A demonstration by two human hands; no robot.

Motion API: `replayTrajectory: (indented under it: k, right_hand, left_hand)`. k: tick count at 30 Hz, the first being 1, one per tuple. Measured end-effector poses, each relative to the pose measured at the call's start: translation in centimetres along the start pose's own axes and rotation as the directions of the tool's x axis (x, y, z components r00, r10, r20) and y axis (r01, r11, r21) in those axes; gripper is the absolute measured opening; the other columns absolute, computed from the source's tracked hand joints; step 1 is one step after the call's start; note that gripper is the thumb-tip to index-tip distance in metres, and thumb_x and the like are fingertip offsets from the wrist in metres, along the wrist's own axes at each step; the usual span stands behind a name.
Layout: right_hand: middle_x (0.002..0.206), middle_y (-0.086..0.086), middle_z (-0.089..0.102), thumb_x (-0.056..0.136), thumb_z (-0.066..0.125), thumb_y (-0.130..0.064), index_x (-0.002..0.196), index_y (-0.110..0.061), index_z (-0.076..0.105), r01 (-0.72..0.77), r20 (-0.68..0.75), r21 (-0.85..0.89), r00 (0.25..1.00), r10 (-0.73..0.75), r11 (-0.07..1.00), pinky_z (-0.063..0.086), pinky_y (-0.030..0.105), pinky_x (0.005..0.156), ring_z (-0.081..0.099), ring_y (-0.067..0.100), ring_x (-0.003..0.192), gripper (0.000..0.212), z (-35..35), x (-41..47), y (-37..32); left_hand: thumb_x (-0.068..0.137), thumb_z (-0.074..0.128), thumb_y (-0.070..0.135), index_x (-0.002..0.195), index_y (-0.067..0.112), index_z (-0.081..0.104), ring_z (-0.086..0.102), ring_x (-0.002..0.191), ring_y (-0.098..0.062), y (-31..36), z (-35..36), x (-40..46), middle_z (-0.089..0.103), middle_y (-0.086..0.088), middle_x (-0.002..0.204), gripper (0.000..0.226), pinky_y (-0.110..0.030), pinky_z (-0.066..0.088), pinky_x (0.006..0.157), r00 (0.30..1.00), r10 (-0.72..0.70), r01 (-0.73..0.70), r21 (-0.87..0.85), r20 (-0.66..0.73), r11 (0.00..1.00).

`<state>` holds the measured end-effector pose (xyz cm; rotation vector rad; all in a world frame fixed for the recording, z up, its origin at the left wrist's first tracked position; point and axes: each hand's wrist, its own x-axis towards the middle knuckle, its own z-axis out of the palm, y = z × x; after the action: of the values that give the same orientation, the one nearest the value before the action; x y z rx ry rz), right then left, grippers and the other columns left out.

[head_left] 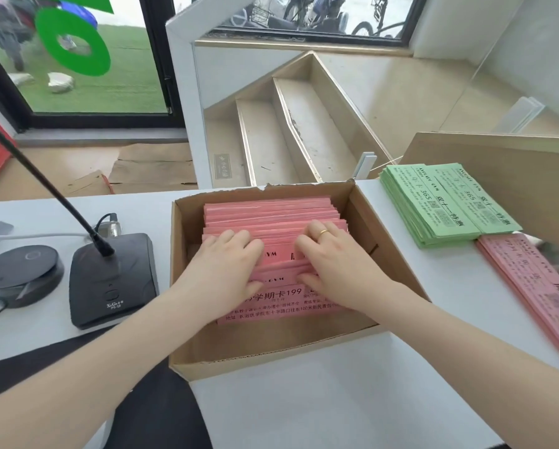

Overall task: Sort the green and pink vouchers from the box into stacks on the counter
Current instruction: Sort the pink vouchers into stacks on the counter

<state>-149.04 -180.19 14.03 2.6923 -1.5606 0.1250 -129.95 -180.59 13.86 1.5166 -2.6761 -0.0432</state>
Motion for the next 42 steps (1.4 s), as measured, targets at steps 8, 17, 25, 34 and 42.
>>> replayTrajectory:
  k: [8,17,25,34,42]
  right_hand:
    - [0.103,-0.001,0.059,0.09,0.053,-0.031,0.106,-0.021,0.043,-0.169,0.268,-0.024,0.948,0.169,0.985,0.037,0.03,0.064,0.055,0.024,0.097,0.022,-0.2,-2.2,0.3]
    - [0.066,-0.001,0.061,0.077,0.063,-0.032,0.077,-0.018,0.063,-0.234,-0.549,0.007,0.812,0.199,0.972,0.026,0.024,0.05,0.055,0.029,0.054,0.015,-7.8,-4.7,3.2]
    - [0.086,-0.002,0.064,0.079,0.069,-0.029,0.092,-0.02,0.067,-0.332,-0.332,0.107,0.877,0.349,0.937,0.04,0.032,0.061,0.053,0.023,0.079,0.016,-11.1,-16.2,8.2]
    - [0.087,-0.005,0.06,0.08,0.066,-0.035,0.092,-0.024,0.062,-0.401,0.138,0.096,0.912,0.387,0.911,0.04,0.029,0.063,0.054,0.019,0.086,0.018,-2.9,-26.3,13.9]
    - [0.086,-0.004,0.071,0.072,0.078,-0.015,0.085,-0.02,0.068,-0.471,0.253,0.808,0.819,0.515,0.353,0.048,0.026,0.081,0.066,0.011,0.085,0.017,1.3,-30.1,18.3]
  left_hand:
    - [0.09,0.054,0.036,0.112,0.023,0.044,0.059,0.086,-0.023,-0.6,0.0,-1.5,0.061,-0.002,0.097,0.027,-0.03,0.046,0.065,0.986,-0.029,0.033,-0.02,0.162,0.999]
    - [0.076,0.074,0.023,0.093,0.016,0.065,0.065,0.071,-0.027,3.5,-5.3,-1.1,0.069,0.001,0.082,0.02,-0.028,0.041,0.056,0.862,-0.025,-0.048,-0.131,-0.507,0.99]
    - [0.075,0.073,0.022,0.086,0.015,0.065,0.063,0.064,-0.031,16.1,-5.6,-2.6,0.068,-0.003,0.072,0.016,-0.032,0.04,0.052,0.883,0.019,-0.108,-0.163,-0.469,0.981]
    - [0.094,0.046,0.027,0.109,0.017,0.051,0.059,0.092,-0.027,27.2,3.0,-2.9,0.061,0.0,0.101,0.018,-0.031,0.034,0.056,0.997,-0.064,0.061,-0.063,-0.039,0.996]
    - [0.072,0.078,0.022,0.09,0.016,0.064,0.062,0.077,-0.014,25.3,5.1,-4.4,0.068,0.008,0.079,0.024,-0.023,0.048,0.069,0.924,-0.362,0.22,-0.6,-0.125,0.769]
